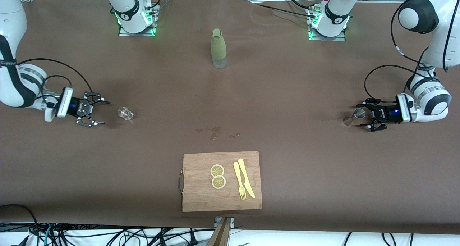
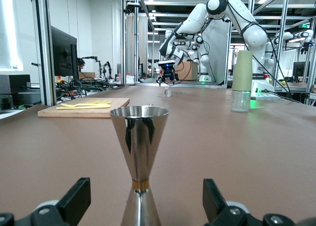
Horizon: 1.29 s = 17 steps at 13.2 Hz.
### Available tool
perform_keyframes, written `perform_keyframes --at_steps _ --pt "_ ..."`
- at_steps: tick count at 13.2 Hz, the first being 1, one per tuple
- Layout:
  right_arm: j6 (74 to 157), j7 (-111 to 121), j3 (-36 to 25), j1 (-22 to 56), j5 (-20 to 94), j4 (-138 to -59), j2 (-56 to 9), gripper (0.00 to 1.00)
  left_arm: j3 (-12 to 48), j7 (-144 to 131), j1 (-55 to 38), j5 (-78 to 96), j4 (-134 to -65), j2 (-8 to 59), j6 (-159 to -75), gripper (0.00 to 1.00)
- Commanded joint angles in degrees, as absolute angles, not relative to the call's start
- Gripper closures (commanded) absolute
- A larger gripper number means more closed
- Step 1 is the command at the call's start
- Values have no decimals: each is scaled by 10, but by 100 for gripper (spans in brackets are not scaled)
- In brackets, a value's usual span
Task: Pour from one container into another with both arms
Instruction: 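Grasp the glass beaker with the right gripper while the left gripper grasps the jigger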
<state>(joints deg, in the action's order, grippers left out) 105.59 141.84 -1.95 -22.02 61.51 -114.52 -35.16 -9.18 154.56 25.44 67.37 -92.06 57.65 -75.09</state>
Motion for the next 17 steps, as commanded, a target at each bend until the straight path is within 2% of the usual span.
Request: perform_keyframes --at_steps 1,6,9,11,12,15,17 --pt "1072 1483 -16 -211 670 -1174 -364 0 -91 1598 236 693 -919 589 -770 0" --pt "1072 1558 -16 -185 744 -1175 -413 0 -91 1596 233 692 -918 589 -769 0" --pt "1067 1569 -15 -174 768 -1175 -419 0 -91 1594 233 686 -918 588 -766 1" --pt "1064 1571 -15 -173 778 -1175 -423 2 -92 1593 233 685 -918 587 -765 10" --pt "1064 1571 -15 -173 779 -1174 -423 6 -92 1593 234 685 -918 585 -764 10" --pt "1056 1578 -14 -168 794 -1173 -424 6 -93 1593 236 684 -918 585 -763 12" --pt "1051 1583 -14 -165 799 -1173 -428 6 -93 1595 236 684 -918 585 -758 22"
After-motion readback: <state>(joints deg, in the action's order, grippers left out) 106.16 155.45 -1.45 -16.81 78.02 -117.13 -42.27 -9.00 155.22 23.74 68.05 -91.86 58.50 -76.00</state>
